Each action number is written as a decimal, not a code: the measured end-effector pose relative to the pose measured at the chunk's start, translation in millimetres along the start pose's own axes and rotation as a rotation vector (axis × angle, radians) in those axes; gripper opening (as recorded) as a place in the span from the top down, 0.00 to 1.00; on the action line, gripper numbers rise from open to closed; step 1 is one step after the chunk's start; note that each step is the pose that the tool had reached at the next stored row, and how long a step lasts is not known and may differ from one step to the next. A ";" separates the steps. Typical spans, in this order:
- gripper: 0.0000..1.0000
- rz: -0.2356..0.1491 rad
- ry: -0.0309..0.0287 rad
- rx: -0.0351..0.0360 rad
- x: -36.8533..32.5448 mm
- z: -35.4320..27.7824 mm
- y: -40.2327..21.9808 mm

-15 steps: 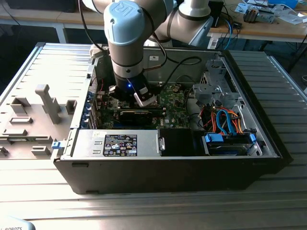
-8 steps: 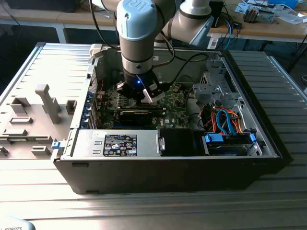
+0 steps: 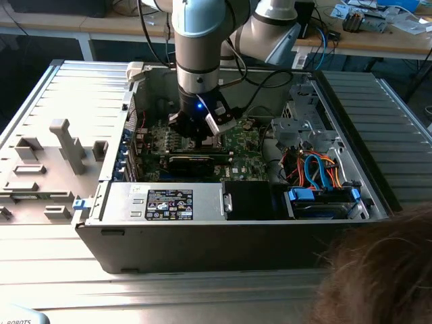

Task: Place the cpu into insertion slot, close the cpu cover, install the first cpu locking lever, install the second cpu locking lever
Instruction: 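Install the second cpu locking lever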

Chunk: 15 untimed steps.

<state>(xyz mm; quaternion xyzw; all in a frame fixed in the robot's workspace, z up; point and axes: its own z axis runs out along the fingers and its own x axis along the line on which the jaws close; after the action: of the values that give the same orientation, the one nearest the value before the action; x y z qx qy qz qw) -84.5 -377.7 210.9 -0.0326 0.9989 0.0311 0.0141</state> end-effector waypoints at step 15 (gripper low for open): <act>0.89 0.002 0.0018 0.0197 -2.4 -0.2 0.7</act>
<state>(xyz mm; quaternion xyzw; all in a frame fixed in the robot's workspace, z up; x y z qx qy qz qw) -82.1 -376.9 211.2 -0.0314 0.9992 0.0212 0.0134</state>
